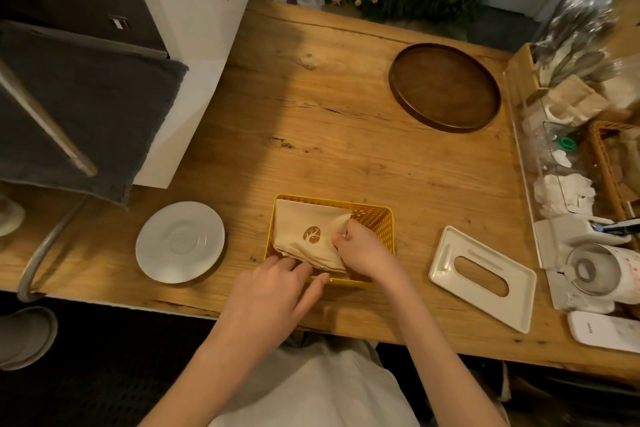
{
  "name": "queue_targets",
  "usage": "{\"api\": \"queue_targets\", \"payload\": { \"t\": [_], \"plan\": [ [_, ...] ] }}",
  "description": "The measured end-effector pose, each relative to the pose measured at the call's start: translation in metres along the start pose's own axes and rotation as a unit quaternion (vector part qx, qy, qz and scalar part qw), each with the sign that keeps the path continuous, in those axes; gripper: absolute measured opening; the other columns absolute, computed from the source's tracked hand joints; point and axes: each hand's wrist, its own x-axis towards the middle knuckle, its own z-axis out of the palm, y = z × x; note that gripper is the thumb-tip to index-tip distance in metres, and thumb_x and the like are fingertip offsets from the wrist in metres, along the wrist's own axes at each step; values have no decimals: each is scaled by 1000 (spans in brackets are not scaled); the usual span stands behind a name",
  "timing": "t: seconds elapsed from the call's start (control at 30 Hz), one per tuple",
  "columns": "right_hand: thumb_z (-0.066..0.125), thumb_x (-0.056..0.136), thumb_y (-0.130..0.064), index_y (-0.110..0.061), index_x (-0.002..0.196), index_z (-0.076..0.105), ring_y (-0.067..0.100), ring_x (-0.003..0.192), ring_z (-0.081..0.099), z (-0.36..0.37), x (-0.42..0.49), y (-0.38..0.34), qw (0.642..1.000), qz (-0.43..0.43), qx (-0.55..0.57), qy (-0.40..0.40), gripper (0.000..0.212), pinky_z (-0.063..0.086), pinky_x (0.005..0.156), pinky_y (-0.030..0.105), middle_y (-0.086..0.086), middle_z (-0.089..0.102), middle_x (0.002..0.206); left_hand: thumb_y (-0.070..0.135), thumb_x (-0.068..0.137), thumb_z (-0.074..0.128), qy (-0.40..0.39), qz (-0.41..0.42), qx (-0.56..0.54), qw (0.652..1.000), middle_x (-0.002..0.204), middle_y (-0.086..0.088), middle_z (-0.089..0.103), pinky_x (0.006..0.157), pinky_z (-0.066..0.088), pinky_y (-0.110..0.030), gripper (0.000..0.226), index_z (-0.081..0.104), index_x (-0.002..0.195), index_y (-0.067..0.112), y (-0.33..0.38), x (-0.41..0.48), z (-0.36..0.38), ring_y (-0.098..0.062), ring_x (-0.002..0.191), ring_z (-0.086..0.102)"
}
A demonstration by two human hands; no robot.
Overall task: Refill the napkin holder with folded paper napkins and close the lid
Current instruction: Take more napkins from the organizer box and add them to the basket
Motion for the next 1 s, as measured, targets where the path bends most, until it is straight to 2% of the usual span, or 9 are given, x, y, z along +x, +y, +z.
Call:
{"api": "queue_targets", "payload": {
  "t": [0.17, 0.4, 0.57, 0.7, 0.77, 0.87, 1.0],
  "plan": [
    [37, 103, -23, -4, 134, 45, 26, 118, 53, 3, 2, 0, 999, 13, -48, 5, 37, 38, 81, 28, 13, 53, 133, 45, 97, 34, 1, 34, -24, 999, 75, 13, 67, 45, 47, -22, 37, 66, 87, 29, -6, -2, -2, -7, 66, 63],
    [39, 102, -19, -2, 134, 43, 26, 111, 57, 7, 1, 0, 997, 12, -69, 44, 36, 43, 79, 30, 13, 58, 127, 39, 96, 38, -17, 64, -58, 996, 89, 11, 71, 54, 54, -22, 32, 66, 100, 27, -13, -4, -3, -6, 78, 66],
    [40, 103, -19, 0, 137, 40, 28, 115, 57, 6, -1, -1, 994, 19, -100, 38, 38, 39, 76, 28, 15, 57, 129, 34, 93, 48, 28, 85, -40, 995, 86, 9, 69, 44, 49, -24, 24, 69, 92, 23, -11, -4, -7, -9, 79, 63],
    [43, 102, -21, -3, 131, 46, 26, 112, 57, 5, -1, 0, 994, 22, -103, 22, 34, 41, 77, 28, 13, 57, 128, 37, 87, 63, 42, 51, -9, 998, 93, 9, 70, 42, 48, -23, 18, 71, 93, 22, -6, -2, -12, -13, 90, 59],
    [43, 102, -21, -4, 130, 48, 25, 110, 57, 5, -1, 0, 994, 24, -105, 23, 33, 41, 76, 28, 12, 58, 126, 37, 75, 77, 34, 36, 23, 999, 94, 6, 72, 50, 48, -27, 26, 73, 95, 20, -6, 0, -16, -18, 90, 59],
    [43, 102, -24, -4, 124, 53, 23, 100, 57, 8, -1, 1, 993, 25, -112, 35, 31, 40, 73, 28, 11, 60, 121, 32, 67, 84, 26, 48, 49, 997, 96, 3, 73, 69, 45, -34, 34, 73, 96, 19, -7, 3, -20, -22, 91, 60],
    [42, 102, -31, -4, 122, 53, 27, 104, 61, 17, -1, 2, 983, 45, -162, 81, 35, 43, 71, 30, 12, 63, 117, 30, 62, 87, -40, 84, 71, 993, 107, 4, 73, 102, 34, -46, 44, 71, 102, 24, -15, 14, -10, -25, 115, 60]
  ]
}}
